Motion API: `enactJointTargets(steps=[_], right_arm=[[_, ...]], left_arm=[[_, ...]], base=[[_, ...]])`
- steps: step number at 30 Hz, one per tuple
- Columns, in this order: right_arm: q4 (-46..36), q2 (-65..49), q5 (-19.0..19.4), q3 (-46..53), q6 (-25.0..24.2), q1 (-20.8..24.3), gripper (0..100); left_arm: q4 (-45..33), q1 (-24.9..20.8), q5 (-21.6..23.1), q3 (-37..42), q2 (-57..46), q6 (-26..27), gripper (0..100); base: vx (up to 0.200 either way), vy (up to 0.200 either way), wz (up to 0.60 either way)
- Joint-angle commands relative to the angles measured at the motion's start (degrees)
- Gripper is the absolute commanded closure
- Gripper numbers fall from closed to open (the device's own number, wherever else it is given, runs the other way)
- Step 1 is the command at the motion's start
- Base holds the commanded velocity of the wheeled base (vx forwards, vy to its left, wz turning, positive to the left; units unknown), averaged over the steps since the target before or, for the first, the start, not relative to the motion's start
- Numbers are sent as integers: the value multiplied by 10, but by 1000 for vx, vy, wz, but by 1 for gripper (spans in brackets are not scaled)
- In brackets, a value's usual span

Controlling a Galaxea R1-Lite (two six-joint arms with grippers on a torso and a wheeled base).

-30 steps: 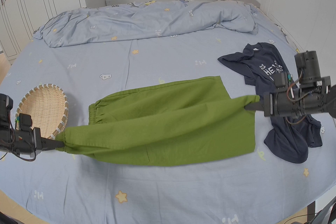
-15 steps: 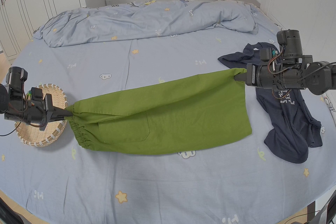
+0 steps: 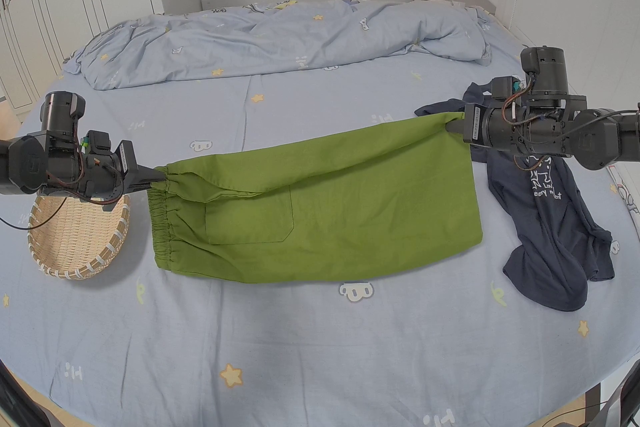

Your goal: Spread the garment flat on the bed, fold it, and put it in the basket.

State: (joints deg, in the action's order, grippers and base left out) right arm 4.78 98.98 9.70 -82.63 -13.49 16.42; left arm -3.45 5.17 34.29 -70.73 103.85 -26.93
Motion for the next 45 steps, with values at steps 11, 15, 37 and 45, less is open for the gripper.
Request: enactJointTargets(steps=[11, 15, 37, 45], right_arm=[[15, 45, -3, -47, 8, -3, 100], [27, 58, -3, -47, 8, -5, 100], [28, 97, -5, -37, 6, -13, 100], [31, 106, -4, -31, 3, -17, 100]], left_arm=[[-1, 34, 0, 16, 26, 44, 100], [0, 38, 0, 16, 24, 45, 100], [26, 29, 0, 9, 54, 48, 100], [26, 22, 0, 2, 66, 46, 100]], base=[[0, 0, 0], [0, 0, 0], [0, 0, 0], [0, 0, 0]])
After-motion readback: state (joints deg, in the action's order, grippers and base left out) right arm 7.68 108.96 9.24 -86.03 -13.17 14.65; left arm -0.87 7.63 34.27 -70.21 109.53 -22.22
